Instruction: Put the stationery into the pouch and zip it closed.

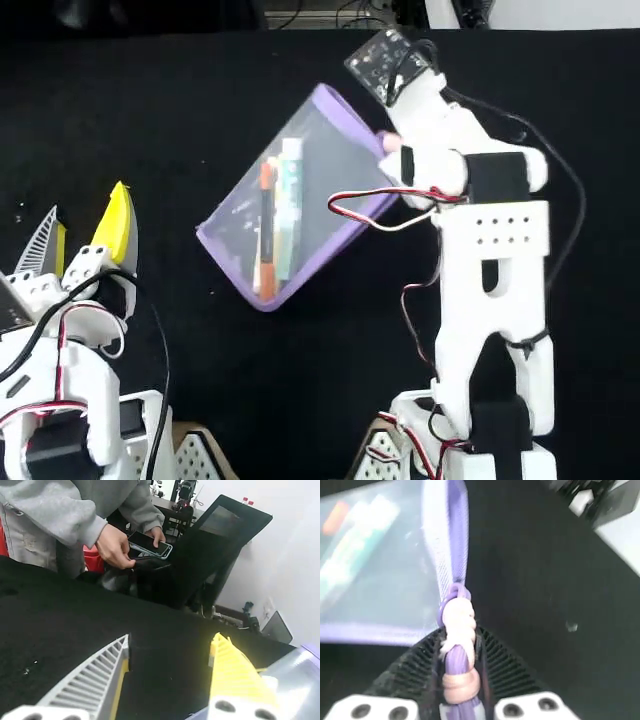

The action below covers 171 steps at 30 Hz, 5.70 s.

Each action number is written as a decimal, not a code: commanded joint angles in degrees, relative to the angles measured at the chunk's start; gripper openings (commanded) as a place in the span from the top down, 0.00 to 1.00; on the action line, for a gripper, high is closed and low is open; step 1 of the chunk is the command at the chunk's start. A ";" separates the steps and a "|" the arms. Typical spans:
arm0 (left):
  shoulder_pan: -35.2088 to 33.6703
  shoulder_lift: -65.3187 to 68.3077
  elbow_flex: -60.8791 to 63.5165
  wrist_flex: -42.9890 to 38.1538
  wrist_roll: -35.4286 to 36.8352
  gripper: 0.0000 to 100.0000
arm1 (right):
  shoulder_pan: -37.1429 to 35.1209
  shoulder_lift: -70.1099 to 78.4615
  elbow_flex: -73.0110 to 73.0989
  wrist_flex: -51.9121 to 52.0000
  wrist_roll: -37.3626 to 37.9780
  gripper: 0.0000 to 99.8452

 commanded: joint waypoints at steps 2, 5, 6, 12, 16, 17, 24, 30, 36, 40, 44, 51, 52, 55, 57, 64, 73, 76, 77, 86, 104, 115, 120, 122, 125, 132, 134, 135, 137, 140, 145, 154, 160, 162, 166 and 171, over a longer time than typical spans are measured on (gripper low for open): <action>0.66 0.70 -0.48 -0.79 0.35 0.74 | -6.42 -0.48 -13.41 16.62 3.16 0.99; 0.92 0.70 -0.48 -0.70 0.18 0.74 | -11.78 -0.48 -17.71 19.87 0.70 0.99; 1.63 0.70 -0.48 -0.26 -0.88 0.74 | -13.19 -0.48 -18.59 19.87 -1.14 0.99; 13.05 0.18 -2.15 5.45 -6.68 0.74 | -23.38 -0.48 -18.95 19.87 -4.66 0.99; 20.79 0.09 -2.42 8.09 -8.70 0.74 | -29.01 -0.48 -20.18 19.78 -7.03 0.99; 22.73 0.09 -2.24 8.62 -9.41 0.74 | -30.07 -0.48 -20.62 19.78 -6.95 0.99; 34.59 -1.41 -2.77 13.45 -12.22 0.74 | -31.56 -0.13 -24.66 19.52 -8.97 0.99; 39.87 -10.46 0.75 13.19 -12.40 0.73 | -31.65 -0.04 -26.07 18.64 -9.14 0.99; 39.87 -9.05 4.00 10.02 -13.80 0.71 | -38.77 -0.04 -26.51 16.79 -10.55 0.99; 39.43 -9.05 4.97 8.70 -13.80 0.71 | -41.41 -0.04 -26.51 14.95 -10.55 0.99; 38.11 -9.05 8.04 4.22 -13.80 0.73 | -41.67 -0.04 -26.68 14.07 -11.43 0.99; 26.77 -9.05 15.34 -6.59 -14.15 0.74 | -41.58 -0.48 -27.56 14.33 -12.22 0.99; 25.63 -9.05 16.04 -7.56 -14.15 0.74 | -41.41 -0.48 -27.56 14.33 -12.22 0.99; 24.04 -9.05 17.01 -8.26 -14.33 0.74 | -41.32 -0.48 -27.30 14.33 -12.13 0.99; 23.78 -9.05 17.98 -8.18 -15.91 0.74 | -41.23 -0.48 -27.03 14.33 -12.13 0.99; 25.27 -9.14 19.91 -8.62 -21.89 0.87 | -41.14 -0.48 -27.03 14.33 -12.13 0.99; 29.23 -9.76 20.26 -8.09 -24.26 0.97 | -31.38 -0.57 -27.56 13.10 -12.04 0.99; 29.32 -9.76 20.44 -8.09 -24.26 0.97 | -27.52 -0.48 -27.82 11.60 -11.96 0.99; 29.32 -9.76 20.44 -8.09 -24.26 0.97 | -26.29 -0.40 -27.82 10.46 -11.69 0.99; 29.49 -9.85 20.44 -5.27 -24.18 0.97 | -21.80 -0.13 -27.30 3.25 -9.32 0.99; 29.41 -9.85 20.53 -5.36 -24.09 0.97 | -31.21 -0.57 -12.97 8.26 -6.07 0.99; 29.41 -9.93 22.64 -5.80 -24.26 0.97 | -31.30 -0.66 -0.48 8.88 -7.30 0.99; 29.41 -9.93 22.81 -5.80 -24.26 0.97 | -31.30 -0.66 -0.48 6.07 -8.79 0.91; 29.41 -9.93 22.73 -5.80 -24.26 0.97 | -31.38 -0.57 -0.40 4.57 -9.23 0.87; 29.41 -9.93 22.73 -5.71 -24.26 0.97 | -31.65 -0.57 -0.57 3.52 -9.23 0.86; 29.41 -9.93 22.64 -5.63 -24.26 0.97 | -31.38 -0.57 -0.31 3.08 -9.76 0.97; 29.41 -9.93 22.64 -5.63 -24.26 0.97 | -31.38 -0.57 -0.04 3.25 -9.76 0.98; 29.41 -9.93 22.64 -5.71 -24.26 0.97 | -31.38 -0.57 0.75 3.08 -9.76 0.98; 29.32 -9.93 22.64 -5.71 -24.26 0.97 | -31.47 -0.66 3.03 2.64 -10.20 0.98; 29.32 -9.93 22.81 -5.71 -24.26 0.97 | -31.56 -1.45 6.90 -0.70 -13.54 0.96; 29.05 -9.93 22.73 -5.71 -24.26 0.97 | -31.56 -11.74 15.78 -7.21 -14.42 0.90; 29.41 -9.93 22.64 -5.80 -24.26 0.97 | -31.65 -34.07 37.23 -21.27 -17.85 0.89; 29.41 -9.93 22.64 -5.54 -24.26 0.97 | -36.04 -41.80 48.40 -31.30 -19.43 0.89; 29.41 -9.93 22.55 -5.54 -24.26 0.97 | -37.98 -43.56 49.54 -31.65 -20.04 0.89; 29.41 -9.93 22.55 -5.63 -24.26 0.97 | -39.21 -45.41 50.33 -33.49 -21.89 0.89; 29.41 -9.93 22.02 -5.36 -24.26 0.97 | -39.12 -45.41 54.64 -41.76 -22.24 0.89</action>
